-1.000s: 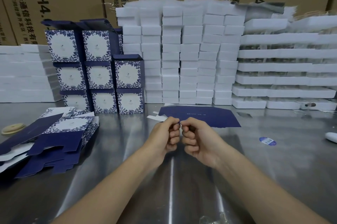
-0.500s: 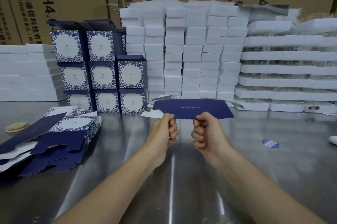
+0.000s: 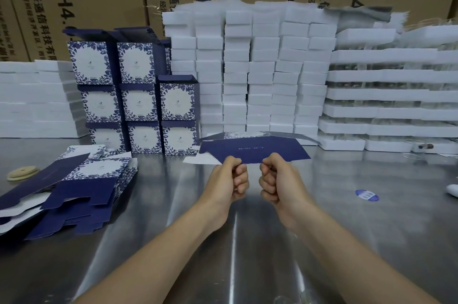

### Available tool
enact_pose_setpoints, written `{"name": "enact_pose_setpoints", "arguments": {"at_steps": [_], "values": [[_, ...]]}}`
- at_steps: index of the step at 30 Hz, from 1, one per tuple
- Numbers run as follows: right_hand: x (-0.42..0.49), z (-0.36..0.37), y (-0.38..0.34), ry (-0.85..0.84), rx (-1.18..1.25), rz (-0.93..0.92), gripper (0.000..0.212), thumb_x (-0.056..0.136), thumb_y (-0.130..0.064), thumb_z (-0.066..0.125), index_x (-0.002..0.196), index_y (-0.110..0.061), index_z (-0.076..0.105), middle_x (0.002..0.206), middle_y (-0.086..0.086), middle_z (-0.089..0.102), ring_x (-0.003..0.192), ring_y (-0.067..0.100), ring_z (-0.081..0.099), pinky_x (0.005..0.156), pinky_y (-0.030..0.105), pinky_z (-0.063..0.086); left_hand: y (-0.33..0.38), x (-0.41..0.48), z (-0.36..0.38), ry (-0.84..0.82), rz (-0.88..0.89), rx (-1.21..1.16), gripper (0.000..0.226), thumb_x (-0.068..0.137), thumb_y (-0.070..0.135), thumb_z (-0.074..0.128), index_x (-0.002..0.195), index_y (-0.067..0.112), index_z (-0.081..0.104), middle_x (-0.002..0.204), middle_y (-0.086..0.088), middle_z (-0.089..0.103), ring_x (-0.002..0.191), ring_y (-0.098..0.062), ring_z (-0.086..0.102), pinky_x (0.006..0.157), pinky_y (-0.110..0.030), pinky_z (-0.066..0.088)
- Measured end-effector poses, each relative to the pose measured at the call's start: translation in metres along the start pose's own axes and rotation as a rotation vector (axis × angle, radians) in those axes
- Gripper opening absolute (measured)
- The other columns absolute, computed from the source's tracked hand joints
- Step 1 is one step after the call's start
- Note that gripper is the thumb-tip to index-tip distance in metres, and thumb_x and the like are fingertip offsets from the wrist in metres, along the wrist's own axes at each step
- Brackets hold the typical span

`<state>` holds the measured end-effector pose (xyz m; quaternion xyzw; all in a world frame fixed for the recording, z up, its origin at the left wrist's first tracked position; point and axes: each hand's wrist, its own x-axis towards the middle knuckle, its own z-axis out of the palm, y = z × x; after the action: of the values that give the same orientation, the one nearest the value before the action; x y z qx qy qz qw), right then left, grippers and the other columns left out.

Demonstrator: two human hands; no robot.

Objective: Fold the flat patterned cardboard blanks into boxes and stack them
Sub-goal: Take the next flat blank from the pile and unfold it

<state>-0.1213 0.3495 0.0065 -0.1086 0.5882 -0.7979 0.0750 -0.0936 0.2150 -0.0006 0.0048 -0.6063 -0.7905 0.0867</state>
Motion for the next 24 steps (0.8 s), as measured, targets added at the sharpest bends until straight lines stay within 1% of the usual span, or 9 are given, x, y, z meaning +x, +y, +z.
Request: {"name": "enact_pose_setpoints", "arguments": {"at_steps": [3, 6, 8, 10, 13, 15, 17, 21, 24], "values": [[-0.0024, -0.0001, -0.0014, -0.058, 0.006, 0.016, 0.029, 0.095, -0.025, 0.053, 0.067, -0.017, 0.052, 0.058, -0.001, 0.031, 0.05, 0.014, 0.025, 0.046, 0.027, 0.02, -0.0004, 0.0015, -0.0004, -0.002, 0.034, 0.019, 0.044, 0.101, 0.027, 0.043, 0.057, 0.029, 0.041, 0.06, 0.004, 0.03, 0.052, -0.013, 0.032, 0.05, -0.023, 0.031], [-0.0057, 0.0045, -0.0007, -0.126, 0.009, 0.029, 0.031, 0.095, -0.023, 0.053, 0.065, -0.016, 0.055, 0.058, 0.0, 0.033, 0.05, 0.013, 0.026, 0.047, 0.026, 0.021, -0.0035, 0.0018, 0.0006, 0.014, 0.058, 0.082, 0.045, 0.099, 0.029, 0.044, 0.054, 0.029, 0.04, 0.057, 0.005, 0.031, 0.051, -0.013, 0.032, 0.054, -0.027, 0.032], [-0.0063, 0.0068, -0.0003, -0.112, 0.008, 0.025, 0.032, 0.095, -0.019, 0.052, 0.063, -0.016, 0.055, 0.057, -0.001, 0.032, 0.049, 0.013, 0.024, 0.045, 0.025, 0.021, -0.0033, 0.0009, 0.0007, 0.031, 0.072, 0.12, 0.038, 0.093, 0.036, 0.048, 0.058, 0.029, 0.035, 0.058, 0.004, 0.029, 0.051, -0.015, 0.031, 0.056, -0.029, 0.031], [-0.0057, 0.0072, -0.0011, -0.093, -0.004, 0.015, 0.031, 0.095, -0.017, 0.051, 0.064, -0.014, 0.053, 0.055, -0.001, 0.031, 0.048, 0.014, 0.022, 0.044, 0.025, 0.02, -0.0019, -0.0013, 0.0008, -0.003, 0.071, 0.152, 0.034, 0.086, 0.043, 0.05, 0.064, 0.026, 0.031, 0.06, 0.002, 0.024, 0.053, -0.016, 0.028, 0.057, -0.031, 0.028], [-0.0054, 0.0056, -0.0014, -0.097, -0.023, 0.007, 0.03, 0.093, -0.018, 0.05, 0.063, -0.015, 0.049, 0.054, -0.001, 0.028, 0.048, 0.014, 0.021, 0.044, 0.025, 0.021, -0.0041, -0.004, 0.0041, -0.057, 0.102, 0.203, 0.041, 0.095, 0.036, 0.046, 0.055, 0.028, 0.043, 0.058, 0.002, 0.025, 0.053, -0.014, 0.027, 0.053, -0.026, 0.029], [-0.0061, 0.0044, -0.0006, -0.109, -0.043, 0.016, 0.032, 0.092, -0.02, 0.051, 0.06, -0.018, 0.047, 0.055, -0.001, 0.027, 0.049, 0.014, 0.021, 0.045, 0.026, 0.021, -0.0043, -0.0043, 0.0062, -0.038, 0.105, 0.206, 0.048, 0.101, 0.025, 0.041, 0.053, 0.028, 0.041, 0.057, 0.002, 0.027, 0.053, -0.014, 0.025, 0.052, -0.025, 0.028], [-0.0066, 0.0041, -0.0002, -0.125, -0.048, 0.024, 0.035, 0.092, -0.023, 0.052, 0.057, -0.019, 0.047, 0.055, -0.001, 0.026, 0.049, 0.014, 0.021, 0.045, 0.026, 0.022, -0.0023, -0.0038, 0.0067, -0.023, 0.108, 0.188, 0.045, 0.102, 0.021, 0.038, 0.057, 0.027, 0.035, 0.057, 0.001, 0.028, 0.054, -0.015, 0.024, 0.054, -0.028, 0.027], [-0.0058, 0.0051, -0.0008, -0.125, 0.047, 0.037, 0.034, 0.091, -0.022, 0.047, 0.057, -0.019, 0.045, 0.056, -0.002, 0.024, 0.048, 0.014, 0.019, 0.044, 0.026, 0.021, 0.0005, -0.0041, 0.0048, -0.024, 0.085, 0.173, 0.04, 0.102, 0.024, 0.039, 0.063, 0.026, 0.031, 0.059, 0.002, 0.025, 0.056, -0.016, 0.024, 0.058, -0.031, 0.026], [-0.0046, 0.0043, -0.0007, -0.101, 0.047, 0.027, 0.038, 0.094, -0.019, 0.043, 0.056, -0.021, 0.042, 0.055, -0.004, 0.024, 0.046, 0.012, 0.02, 0.043, 0.026, 0.021, -0.001, -0.0054, 0.0063, -0.028, 0.05, 0.148, 0.039, 0.104, 0.03, 0.04, 0.068, 0.024, 0.027, 0.06, 0.001, 0.022, 0.06, -0.018, 0.02, 0.059, -0.032, 0.026]]}}
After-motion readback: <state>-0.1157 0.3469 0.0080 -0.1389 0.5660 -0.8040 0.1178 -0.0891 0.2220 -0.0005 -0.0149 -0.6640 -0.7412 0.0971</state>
